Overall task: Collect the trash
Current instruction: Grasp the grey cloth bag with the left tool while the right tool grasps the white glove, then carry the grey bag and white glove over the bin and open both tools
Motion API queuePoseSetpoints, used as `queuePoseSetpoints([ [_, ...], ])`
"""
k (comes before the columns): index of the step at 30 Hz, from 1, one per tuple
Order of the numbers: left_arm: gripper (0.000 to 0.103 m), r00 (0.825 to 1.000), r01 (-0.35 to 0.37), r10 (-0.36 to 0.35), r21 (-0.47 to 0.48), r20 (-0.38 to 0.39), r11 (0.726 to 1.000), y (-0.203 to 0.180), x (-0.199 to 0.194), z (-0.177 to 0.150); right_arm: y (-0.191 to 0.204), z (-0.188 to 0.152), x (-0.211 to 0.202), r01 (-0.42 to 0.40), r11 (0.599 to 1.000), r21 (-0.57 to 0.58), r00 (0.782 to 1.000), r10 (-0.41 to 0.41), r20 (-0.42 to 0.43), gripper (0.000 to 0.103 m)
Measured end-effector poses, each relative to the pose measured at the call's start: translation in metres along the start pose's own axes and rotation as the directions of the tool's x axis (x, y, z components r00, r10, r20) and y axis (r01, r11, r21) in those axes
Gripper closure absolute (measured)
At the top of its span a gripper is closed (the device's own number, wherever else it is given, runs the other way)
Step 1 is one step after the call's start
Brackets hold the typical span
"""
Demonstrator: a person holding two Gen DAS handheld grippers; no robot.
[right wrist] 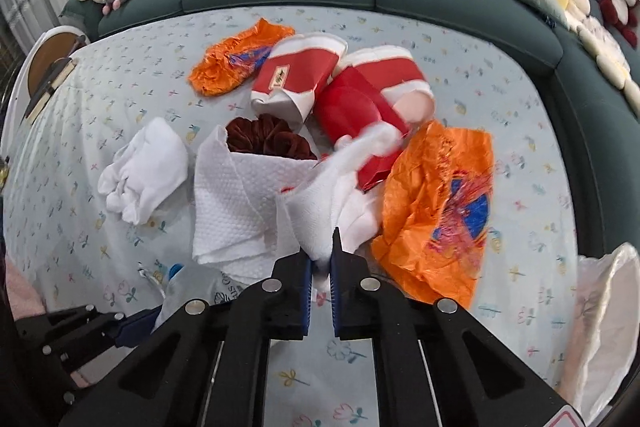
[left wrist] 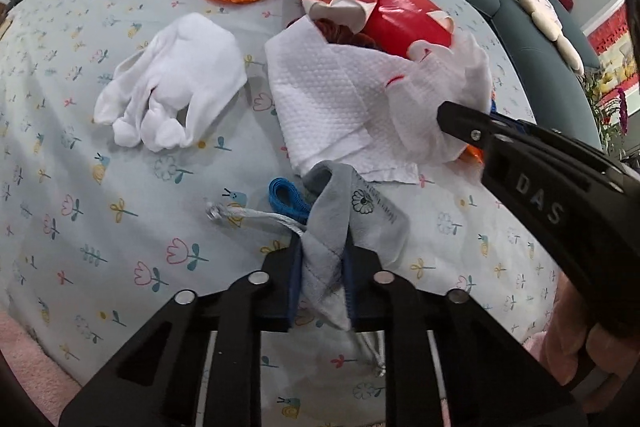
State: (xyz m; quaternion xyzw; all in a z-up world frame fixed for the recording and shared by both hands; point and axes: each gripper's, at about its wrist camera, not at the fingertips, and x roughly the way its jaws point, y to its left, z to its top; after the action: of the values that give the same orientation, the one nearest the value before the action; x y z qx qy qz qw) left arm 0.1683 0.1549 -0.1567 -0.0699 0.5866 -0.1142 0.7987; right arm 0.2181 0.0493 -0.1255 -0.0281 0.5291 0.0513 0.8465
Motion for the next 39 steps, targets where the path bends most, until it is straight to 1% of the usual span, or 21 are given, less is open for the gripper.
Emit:
queuePoseSetpoints([
  [1,0.091,1.0,0.004,-0.004,-0.001,0.001,1.0,-0.001,-0.002,0.001,-0.001,0.0,-0.006,0.001,1.0,-0.004,1.0,-0.001,0.008,0.096],
  [6,0.091,0.999,0.024,-0.024,0.017,0.037,1.0,-0.015,-0.025,0.0,-0.015,-0.003,-0.04,-0.001,1.0,0.017,0.998,0.0,0.058,0.097],
  [11,0.091,0.995,0.049,-0.054,0.062,0.089,0.997,-0.042,-0.056,-0.003,-0.037,-0.01,-0.081,0.016,0.999,0.051,0.993,-0.022,0.117,0.097],
  [15,0.091,0.989,0.075,-0.087,0.103,0.12,0.992,-0.074,-0.074,-0.002,-0.057,-0.022,-0.114,0.054,0.996,0.066,0.983,-0.065,0.17,0.097],
  [19,0.091,0.983,0.102,-0.123,0.156,0.136,0.982,-0.113,-0.084,0.001,-0.088,-0.04,-0.144,0.077,0.989,0.127,0.974,-0.101,0.203,0.096],
  [21,0.091,0.98,0.114,-0.141,0.183,0.139,0.977,-0.129,-0.091,-0.005,-0.103,-0.049,-0.156,0.09,0.984,0.153,0.969,-0.122,0.216,0.097],
  [27,0.091,0.973,0.139,-0.184,0.282,0.141,0.949,-0.192,-0.101,-0.014,-0.156,-0.078,-0.189,0.132,0.958,0.254,0.951,-0.195,0.238,0.097],
  [30,0.091,0.97,0.152,-0.204,0.326,0.132,0.933,-0.22,-0.101,-0.019,-0.186,-0.096,-0.202,0.157,0.938,0.309,0.942,-0.236,0.237,0.097],
  [35,0.091,0.964,0.187,-0.245,0.395,0.102,0.899,-0.269,-0.098,-0.027,-0.225,-0.122,-0.209,0.184,0.903,0.388,0.936,-0.282,0.213,0.096],
  [39,0.091,0.959,0.214,-0.274,0.438,0.078,0.873,-0.303,-0.092,-0.031,-0.248,-0.137,-0.21,0.197,0.88,0.433,0.933,-0.303,0.193,0.096],
])
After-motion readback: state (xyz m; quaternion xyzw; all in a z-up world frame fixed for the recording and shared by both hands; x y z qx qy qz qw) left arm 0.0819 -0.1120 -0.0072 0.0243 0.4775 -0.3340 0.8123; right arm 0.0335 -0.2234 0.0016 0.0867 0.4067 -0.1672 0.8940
